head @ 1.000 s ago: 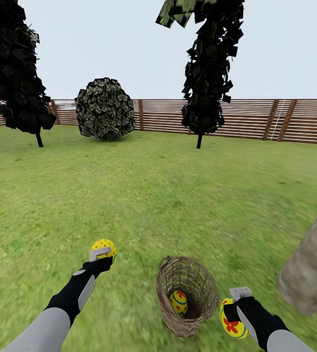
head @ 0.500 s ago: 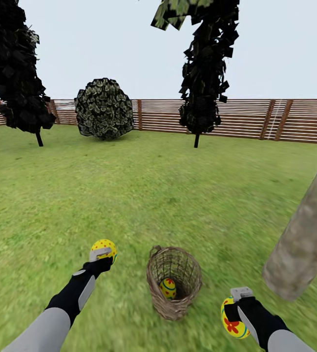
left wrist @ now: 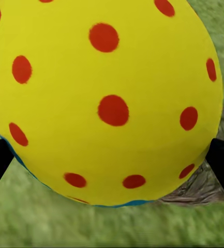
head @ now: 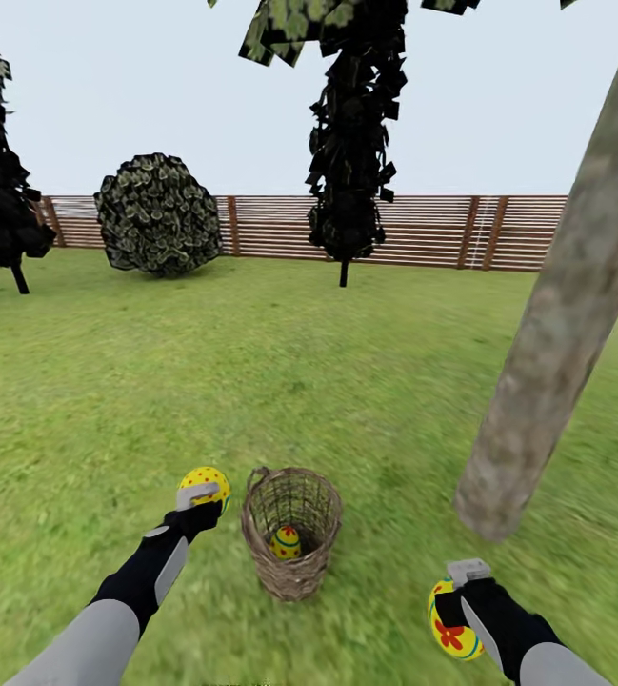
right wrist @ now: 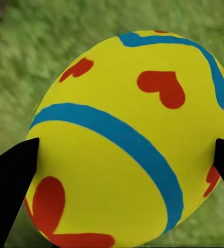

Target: Take the three Easter eggs out of the wicker basket on the lawn in the garden, then place them on the lawn next to a single tree (choose any tree) so that all three eggs are next to the same tree and none are left in the basket.

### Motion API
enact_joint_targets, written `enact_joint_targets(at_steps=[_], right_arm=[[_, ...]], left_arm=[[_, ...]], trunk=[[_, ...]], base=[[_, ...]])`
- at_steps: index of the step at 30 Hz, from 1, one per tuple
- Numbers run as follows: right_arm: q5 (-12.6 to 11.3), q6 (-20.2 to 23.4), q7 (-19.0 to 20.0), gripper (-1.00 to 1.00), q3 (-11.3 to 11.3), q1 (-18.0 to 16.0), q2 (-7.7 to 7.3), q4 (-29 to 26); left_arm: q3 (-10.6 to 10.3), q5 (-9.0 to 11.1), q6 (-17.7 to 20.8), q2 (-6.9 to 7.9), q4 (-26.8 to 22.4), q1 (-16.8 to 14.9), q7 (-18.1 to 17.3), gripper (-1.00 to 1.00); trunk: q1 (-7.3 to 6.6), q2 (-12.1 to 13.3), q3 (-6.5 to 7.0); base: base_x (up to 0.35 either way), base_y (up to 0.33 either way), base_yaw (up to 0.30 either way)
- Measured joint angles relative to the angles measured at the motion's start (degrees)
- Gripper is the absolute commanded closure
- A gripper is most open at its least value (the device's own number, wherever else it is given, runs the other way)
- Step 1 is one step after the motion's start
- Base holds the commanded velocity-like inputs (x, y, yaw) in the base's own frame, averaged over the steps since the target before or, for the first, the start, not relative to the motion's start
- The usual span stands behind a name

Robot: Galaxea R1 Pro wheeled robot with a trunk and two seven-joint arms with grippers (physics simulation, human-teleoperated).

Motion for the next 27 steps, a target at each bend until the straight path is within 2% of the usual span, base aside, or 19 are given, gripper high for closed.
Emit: enact_joint_targets(at_steps=[16, 27], right_arm=[[-0.02, -0.01, -0.08, 1.00, -0.08, 0.00, -0.28, 0.00], [0.00, -0.01, -0.08, 1.00, 0.00, 0.00, -0.02, 0.00]], left_arm=[[-0.05, -0.07, 0.00, -0.40, 0.08, 0.00, 0.00, 1.00], [-0.06, -0.31, 0.00, -1.04, 0.08, 0.01, 0.00, 1.00]], trunk=[[0.00, 0.00, 0.07], [-0.02, 0.00, 0.07]], base=[[-0.187, -0.155, -0.290], [-0.025, -0.280, -0.021]])
